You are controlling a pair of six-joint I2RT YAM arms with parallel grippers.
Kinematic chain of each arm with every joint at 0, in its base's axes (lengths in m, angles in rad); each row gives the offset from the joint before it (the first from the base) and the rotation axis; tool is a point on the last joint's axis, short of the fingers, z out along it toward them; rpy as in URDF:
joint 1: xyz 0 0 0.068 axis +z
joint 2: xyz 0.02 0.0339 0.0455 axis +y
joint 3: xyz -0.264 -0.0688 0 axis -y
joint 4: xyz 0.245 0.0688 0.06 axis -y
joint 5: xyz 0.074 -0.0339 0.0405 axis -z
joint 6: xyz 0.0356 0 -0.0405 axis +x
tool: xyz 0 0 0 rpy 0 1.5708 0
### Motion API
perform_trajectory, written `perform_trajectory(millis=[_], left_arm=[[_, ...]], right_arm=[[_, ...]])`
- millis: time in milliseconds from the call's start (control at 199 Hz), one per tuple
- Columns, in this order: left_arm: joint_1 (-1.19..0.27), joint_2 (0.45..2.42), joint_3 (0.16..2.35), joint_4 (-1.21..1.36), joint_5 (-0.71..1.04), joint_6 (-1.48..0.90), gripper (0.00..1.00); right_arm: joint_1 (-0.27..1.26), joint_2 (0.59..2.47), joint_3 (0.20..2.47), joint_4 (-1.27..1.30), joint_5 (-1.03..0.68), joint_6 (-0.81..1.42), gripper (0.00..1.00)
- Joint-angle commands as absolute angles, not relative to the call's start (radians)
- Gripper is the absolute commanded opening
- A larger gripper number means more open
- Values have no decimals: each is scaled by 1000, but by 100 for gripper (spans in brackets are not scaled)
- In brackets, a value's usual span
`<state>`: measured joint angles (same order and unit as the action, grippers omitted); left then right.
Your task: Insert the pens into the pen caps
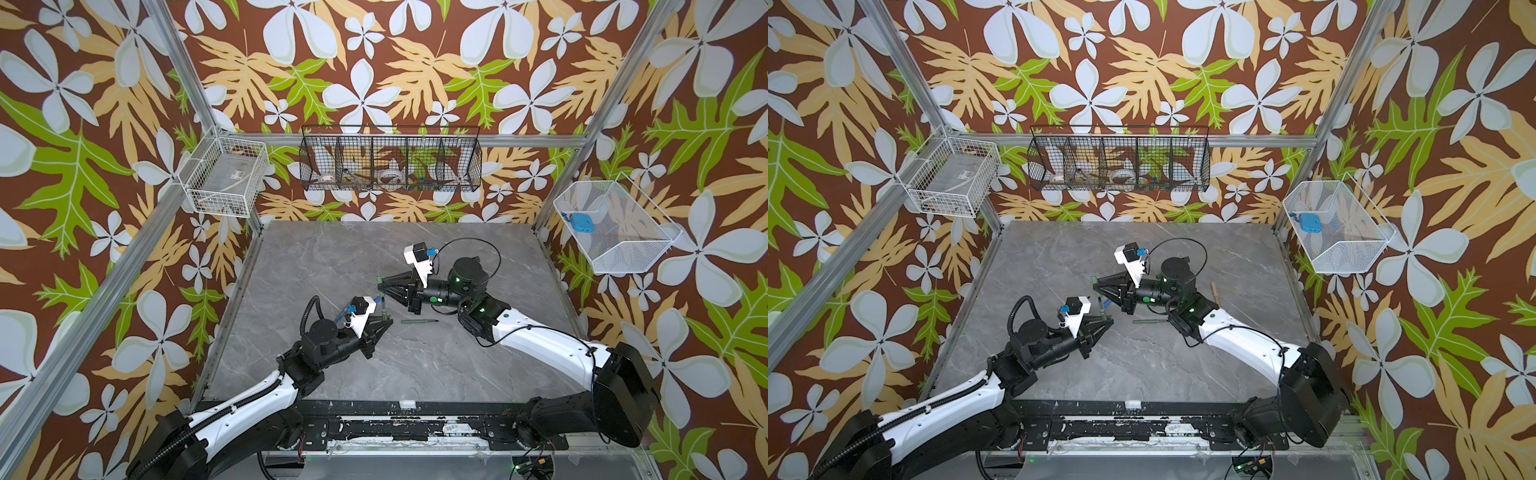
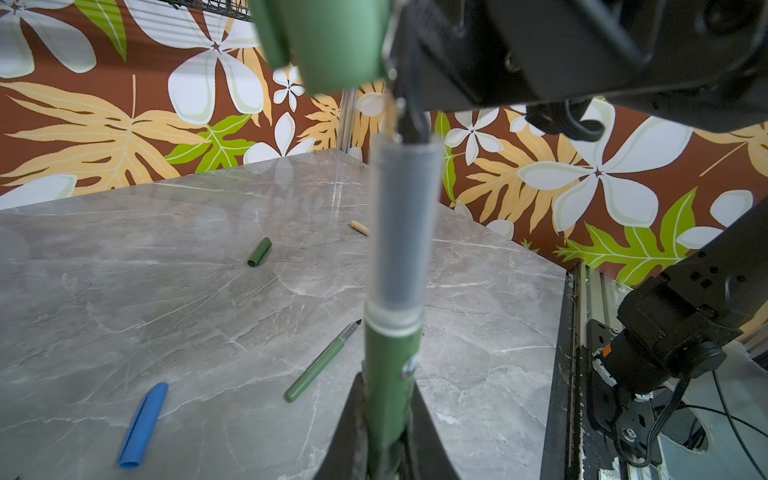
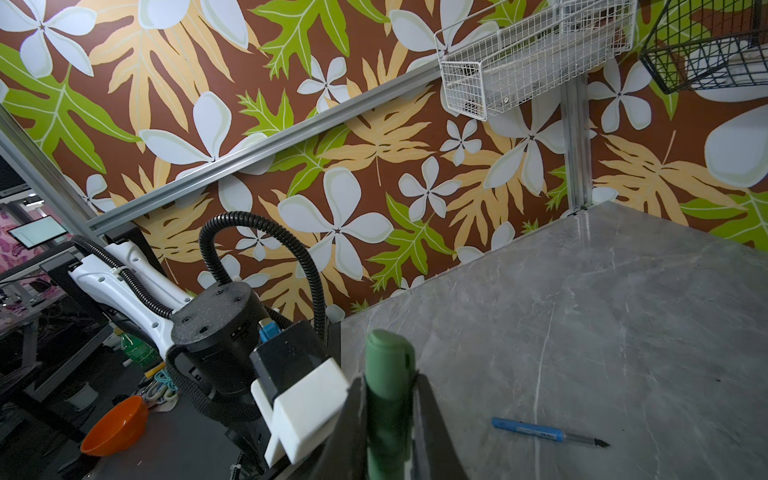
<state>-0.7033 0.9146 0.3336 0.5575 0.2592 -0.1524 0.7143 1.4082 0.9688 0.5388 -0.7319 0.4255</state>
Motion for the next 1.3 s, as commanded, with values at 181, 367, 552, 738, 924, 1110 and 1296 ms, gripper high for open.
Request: perform_trajectory(millis=[181,367,552,738,924,1110,1296], left_arm=[[-704,904,332,597,239,-153,0],[-704,910,333,603,244,-155,0],[-704,922,341,597,261,-154,0],[-704,922,342,595,264,-153,0],[-704,917,340,592,256,-152,0],[-704,916,339,596,253,-152,0],[-704,918,339,598,252,-153,0]], right_arm=[[718,1385,935,579,-740,435,15],[719,1372,921,618,-729,455,15],[719,1361,961,597,-710,430,15],[719,1370,1001,594,-737,425,15],[725,1378,982,594,-747,432,15],[731,1375,950,601,-746,444,15],[732,1377,937,615,-747,454,15]])
